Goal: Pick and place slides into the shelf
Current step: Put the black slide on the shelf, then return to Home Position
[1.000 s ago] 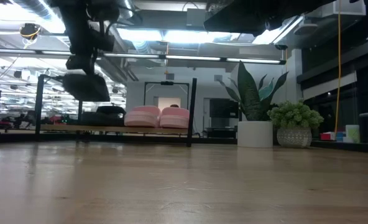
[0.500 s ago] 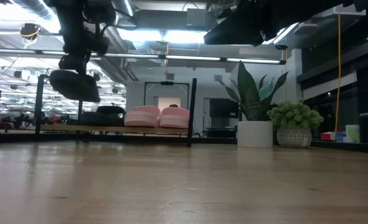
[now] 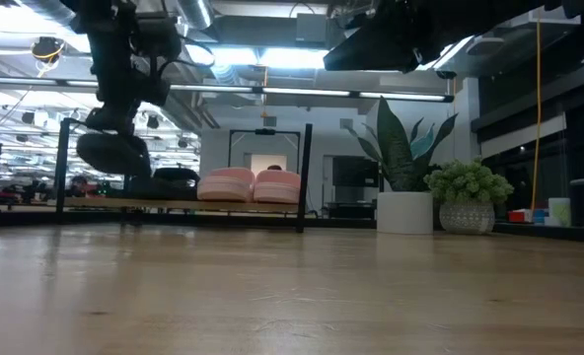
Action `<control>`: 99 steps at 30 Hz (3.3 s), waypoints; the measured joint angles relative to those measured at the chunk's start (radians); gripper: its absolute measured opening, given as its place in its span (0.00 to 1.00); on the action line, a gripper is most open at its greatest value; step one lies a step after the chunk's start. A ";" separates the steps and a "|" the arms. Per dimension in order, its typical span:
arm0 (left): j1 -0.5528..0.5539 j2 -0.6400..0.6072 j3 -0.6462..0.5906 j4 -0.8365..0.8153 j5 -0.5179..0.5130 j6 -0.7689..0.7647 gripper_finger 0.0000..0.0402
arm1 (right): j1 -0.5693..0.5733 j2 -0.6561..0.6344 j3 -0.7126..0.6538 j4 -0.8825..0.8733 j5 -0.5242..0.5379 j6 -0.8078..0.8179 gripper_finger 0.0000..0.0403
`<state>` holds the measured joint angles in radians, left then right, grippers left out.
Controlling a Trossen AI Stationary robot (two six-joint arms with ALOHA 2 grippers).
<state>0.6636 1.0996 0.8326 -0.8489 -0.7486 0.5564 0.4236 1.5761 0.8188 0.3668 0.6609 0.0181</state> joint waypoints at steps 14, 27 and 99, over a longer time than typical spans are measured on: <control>0.005 0.000 -0.126 0.163 -0.023 0.108 0.00 | 0.000 0.000 0.000 0.000 0.000 0.000 0.05; 0.005 0.000 -0.127 0.217 0.039 0.078 0.00 | 0.000 0.000 0.000 0.000 0.000 0.000 0.05; 0.074 0.098 -0.127 0.292 0.175 0.095 0.24 | 0.000 0.000 0.000 0.000 0.000 0.000 0.05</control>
<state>0.7371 1.1976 0.7059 -0.5564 -0.5738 0.6513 0.4240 1.5761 0.8185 0.3672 0.6605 0.0177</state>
